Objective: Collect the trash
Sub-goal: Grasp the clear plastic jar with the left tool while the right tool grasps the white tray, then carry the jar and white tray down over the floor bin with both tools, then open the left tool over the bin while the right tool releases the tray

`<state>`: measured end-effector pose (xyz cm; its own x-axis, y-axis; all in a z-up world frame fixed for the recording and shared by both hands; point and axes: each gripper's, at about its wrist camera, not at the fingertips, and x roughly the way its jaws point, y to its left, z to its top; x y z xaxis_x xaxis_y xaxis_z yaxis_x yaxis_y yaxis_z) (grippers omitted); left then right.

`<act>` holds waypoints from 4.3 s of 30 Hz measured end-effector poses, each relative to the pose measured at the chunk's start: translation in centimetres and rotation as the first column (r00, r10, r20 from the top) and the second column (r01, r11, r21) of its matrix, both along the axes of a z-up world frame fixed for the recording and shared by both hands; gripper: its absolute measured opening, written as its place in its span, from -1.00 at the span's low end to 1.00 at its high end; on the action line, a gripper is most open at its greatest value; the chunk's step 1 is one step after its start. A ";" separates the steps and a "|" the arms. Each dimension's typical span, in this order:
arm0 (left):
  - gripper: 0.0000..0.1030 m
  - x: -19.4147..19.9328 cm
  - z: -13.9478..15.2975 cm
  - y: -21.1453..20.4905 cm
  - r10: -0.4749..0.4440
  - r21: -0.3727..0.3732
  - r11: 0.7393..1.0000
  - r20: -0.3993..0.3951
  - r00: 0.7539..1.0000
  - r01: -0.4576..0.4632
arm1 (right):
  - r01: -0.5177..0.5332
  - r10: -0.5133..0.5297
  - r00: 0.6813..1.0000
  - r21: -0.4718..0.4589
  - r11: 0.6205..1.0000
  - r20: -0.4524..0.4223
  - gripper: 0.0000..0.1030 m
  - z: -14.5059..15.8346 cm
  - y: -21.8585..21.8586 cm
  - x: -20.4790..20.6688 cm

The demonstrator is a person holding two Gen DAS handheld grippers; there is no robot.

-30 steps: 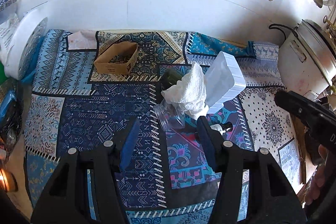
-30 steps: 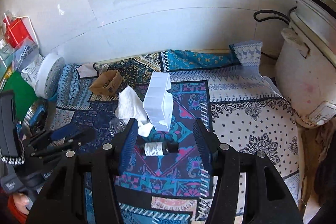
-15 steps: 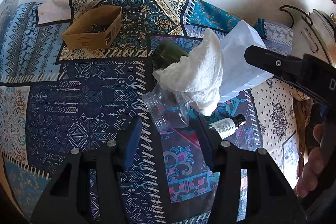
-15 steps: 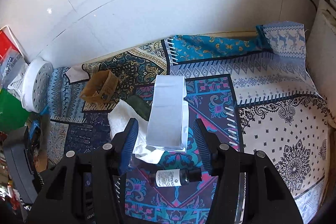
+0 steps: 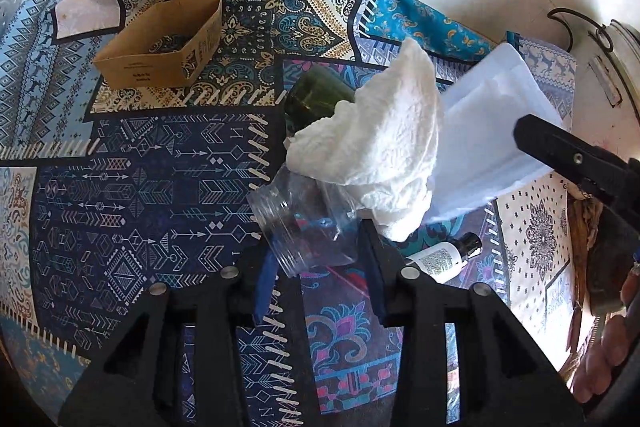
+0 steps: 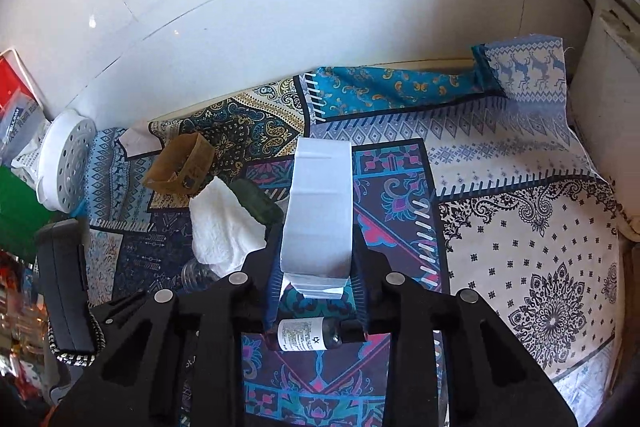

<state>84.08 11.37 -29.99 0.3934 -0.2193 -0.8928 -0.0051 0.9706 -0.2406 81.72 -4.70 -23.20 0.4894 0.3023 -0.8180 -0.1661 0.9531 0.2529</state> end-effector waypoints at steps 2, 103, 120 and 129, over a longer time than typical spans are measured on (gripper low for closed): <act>-0.42 -0.2 0.3 0.0 -0.001 0.004 1.000 0.004 1.000 0.001 | 0.007 -0.007 1.000 0.003 1.000 0.006 -0.48 0.3 -0.6 -0.3; -0.85 -44.0 -49.7 -8.4 0.101 -0.063 0.991 -0.229 0.968 -0.118 | -0.139 0.143 0.946 0.035 0.990 -0.290 -0.48 -48.0 -7.6 -39.0; -0.85 -44.7 -60.9 -9.8 0.048 -0.117 0.989 -0.313 0.949 -0.089 | -0.297 0.283 0.881 0.023 0.955 -0.379 -0.47 -58.5 -4.2 -37.5; -0.43 -44.8 -61.5 -10.0 0.032 -0.138 0.987 -0.339 0.940 -0.084 | -0.317 0.283 0.860 -0.010 0.948 -0.425 -0.25 -59.4 -4.5 -37.5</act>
